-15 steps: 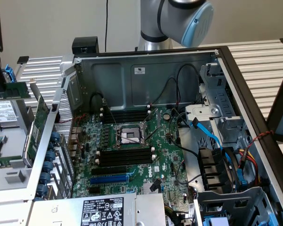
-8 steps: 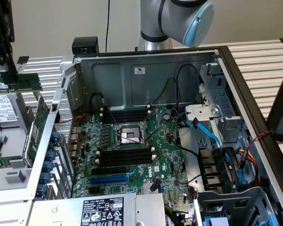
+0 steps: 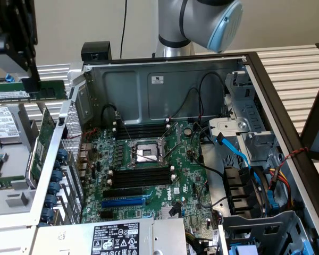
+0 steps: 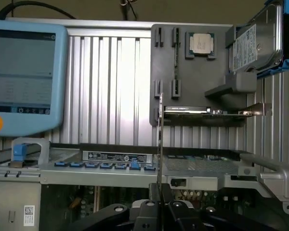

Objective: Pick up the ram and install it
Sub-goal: 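Pick up the ram and move it above insertion slot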

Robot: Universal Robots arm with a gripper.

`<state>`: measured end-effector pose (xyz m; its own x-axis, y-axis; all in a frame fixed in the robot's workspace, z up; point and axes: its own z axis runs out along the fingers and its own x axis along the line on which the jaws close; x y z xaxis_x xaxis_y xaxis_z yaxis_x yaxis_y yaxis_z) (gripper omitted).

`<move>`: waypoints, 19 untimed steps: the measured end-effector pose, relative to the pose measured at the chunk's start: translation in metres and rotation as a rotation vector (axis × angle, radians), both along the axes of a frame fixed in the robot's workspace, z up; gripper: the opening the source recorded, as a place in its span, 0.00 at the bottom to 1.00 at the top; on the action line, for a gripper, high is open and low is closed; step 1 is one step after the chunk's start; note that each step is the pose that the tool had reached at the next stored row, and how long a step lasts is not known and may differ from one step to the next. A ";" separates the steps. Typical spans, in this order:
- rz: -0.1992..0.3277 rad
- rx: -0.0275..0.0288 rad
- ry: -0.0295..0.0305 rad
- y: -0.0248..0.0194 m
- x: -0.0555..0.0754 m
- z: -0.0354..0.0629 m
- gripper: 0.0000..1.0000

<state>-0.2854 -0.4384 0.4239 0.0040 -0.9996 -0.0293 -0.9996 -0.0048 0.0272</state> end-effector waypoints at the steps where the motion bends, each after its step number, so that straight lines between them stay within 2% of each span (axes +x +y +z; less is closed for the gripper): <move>1: 0.001 0.0000 0.0006 0.0000 0.004 0.0000 0.13; 9: 0.008 0.0000 0.0065 0.0000 0.041 0.0000 0.13; 19: 0.013 -0.0001 0.0078 0.0000 0.086 0.0000 0.13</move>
<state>-0.1990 -0.4383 0.4239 0.0170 -0.9994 -0.0293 -0.9992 -0.0180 0.0350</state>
